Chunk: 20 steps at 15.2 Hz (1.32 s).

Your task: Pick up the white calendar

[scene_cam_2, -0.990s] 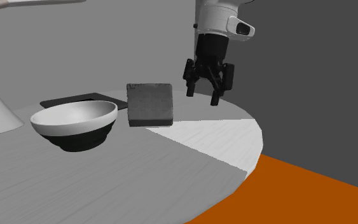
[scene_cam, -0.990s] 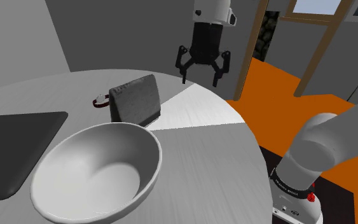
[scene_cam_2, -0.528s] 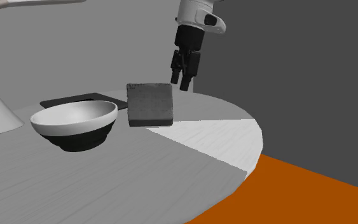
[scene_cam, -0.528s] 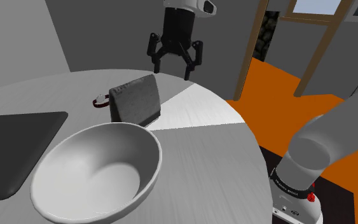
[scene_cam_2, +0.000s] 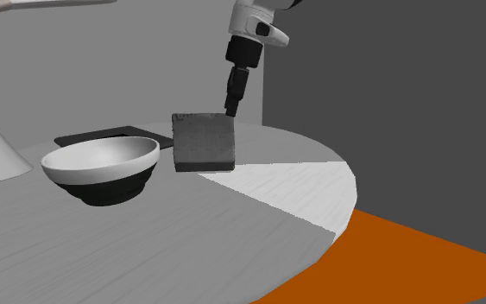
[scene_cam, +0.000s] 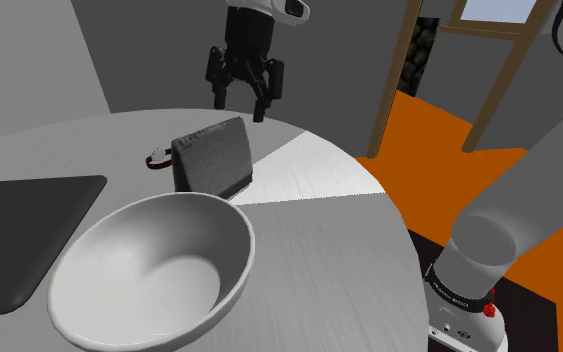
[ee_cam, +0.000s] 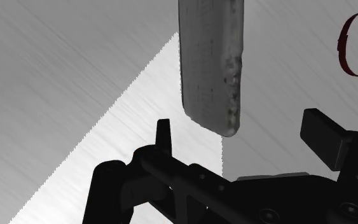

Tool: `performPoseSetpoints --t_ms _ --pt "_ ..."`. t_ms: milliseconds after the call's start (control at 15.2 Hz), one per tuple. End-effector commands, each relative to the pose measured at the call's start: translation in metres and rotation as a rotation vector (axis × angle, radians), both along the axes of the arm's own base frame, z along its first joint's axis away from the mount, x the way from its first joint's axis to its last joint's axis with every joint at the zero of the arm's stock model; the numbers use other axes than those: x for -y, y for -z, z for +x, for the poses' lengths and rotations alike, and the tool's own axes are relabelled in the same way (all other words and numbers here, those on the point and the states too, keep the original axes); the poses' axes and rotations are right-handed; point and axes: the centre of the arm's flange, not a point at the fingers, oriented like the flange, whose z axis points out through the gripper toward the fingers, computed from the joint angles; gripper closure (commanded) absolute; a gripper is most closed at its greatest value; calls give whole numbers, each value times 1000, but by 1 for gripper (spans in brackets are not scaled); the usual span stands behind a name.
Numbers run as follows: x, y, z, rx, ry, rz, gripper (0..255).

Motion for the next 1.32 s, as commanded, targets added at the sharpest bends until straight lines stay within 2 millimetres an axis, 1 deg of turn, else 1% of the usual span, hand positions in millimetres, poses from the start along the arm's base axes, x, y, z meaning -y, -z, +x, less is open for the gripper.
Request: performPoseSetpoints --t_ms 0,132,264,330,924,1254 --pt "-1 11 0 0 3 1 0" --pt "-1 24 0 0 3 1 0" --pt "-1 24 0 0 3 1 0" --pt "0 25 0 0 3 1 255" --pt "-1 24 0 0 3 1 255" --pt "-1 -2 0 0 3 1 255"
